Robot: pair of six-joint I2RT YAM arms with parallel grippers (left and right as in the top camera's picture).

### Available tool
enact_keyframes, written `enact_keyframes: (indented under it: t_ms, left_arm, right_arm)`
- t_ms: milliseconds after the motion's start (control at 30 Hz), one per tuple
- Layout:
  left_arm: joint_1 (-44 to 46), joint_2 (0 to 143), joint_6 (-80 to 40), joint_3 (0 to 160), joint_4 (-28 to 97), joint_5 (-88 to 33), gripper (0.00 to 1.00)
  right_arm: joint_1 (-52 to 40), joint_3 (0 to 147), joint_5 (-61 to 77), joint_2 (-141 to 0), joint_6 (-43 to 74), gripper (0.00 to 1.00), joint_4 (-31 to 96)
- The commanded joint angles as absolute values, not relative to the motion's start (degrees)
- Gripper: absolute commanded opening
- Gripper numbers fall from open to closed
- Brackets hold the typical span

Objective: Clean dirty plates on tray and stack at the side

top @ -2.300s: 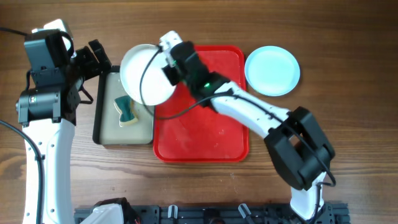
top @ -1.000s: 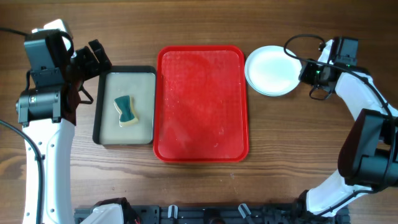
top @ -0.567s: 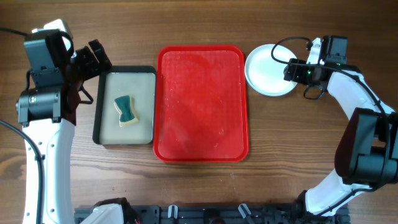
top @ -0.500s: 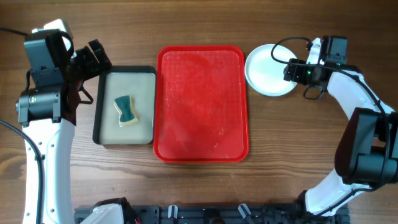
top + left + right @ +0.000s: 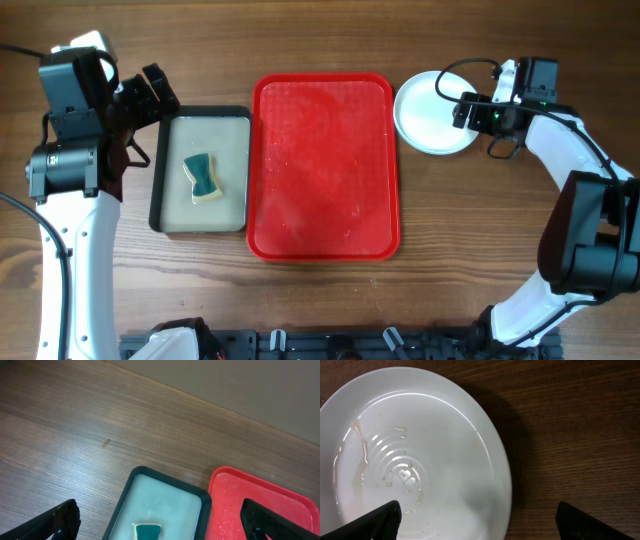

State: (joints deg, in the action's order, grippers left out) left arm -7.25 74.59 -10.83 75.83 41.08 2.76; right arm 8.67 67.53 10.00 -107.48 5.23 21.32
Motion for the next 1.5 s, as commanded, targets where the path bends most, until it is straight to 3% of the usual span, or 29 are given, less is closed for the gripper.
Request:
enact_keyframes:
  t_ms: [0, 267, 700, 967, 1133, 1333, 1467]
  left_arm:
    - [-7.4, 74.8, -11.1, 76.3, 40.9, 3.3, 1.0]
    - [-7.4, 74.8, -11.1, 76.3, 40.9, 3.3, 1.0]
    - [-7.4, 74.8, -11.1, 76.3, 40.9, 3.3, 1.0]
    - [-7.4, 74.8, -11.1, 76.3, 40.9, 3.3, 1.0]
    - [-7.4, 74.8, -11.1, 76.3, 40.9, 3.3, 1.0]
    - [-7.4, 74.8, -11.1, 76.3, 40.9, 3.3, 1.0]
    - [-7.4, 74.8, -11.1, 76.3, 40.9, 3.3, 1.0]
  right_arm:
    - [8.6, 67.0, 9.9, -108.6, 4.6, 1.0, 21.0]
    - [8.6, 67.0, 9.9, -106.6, 4.6, 1.0, 21.0]
    - [8.6, 67.0, 9.9, -63.0, 4.6, 1.0, 21.0]
    - [6.5, 67.0, 9.9, -50.9, 4.4, 1.0, 29.2]
    - [1.9, 67.0, 4.9, -45.3, -4.4, 1.0, 31.9]
    - [1.8, 67.0, 20.7, -34.4, -17.1, 1.0, 19.0]
    - [1.7, 62.7, 21.1, -26.7, -18.0, 0.99, 16.0]
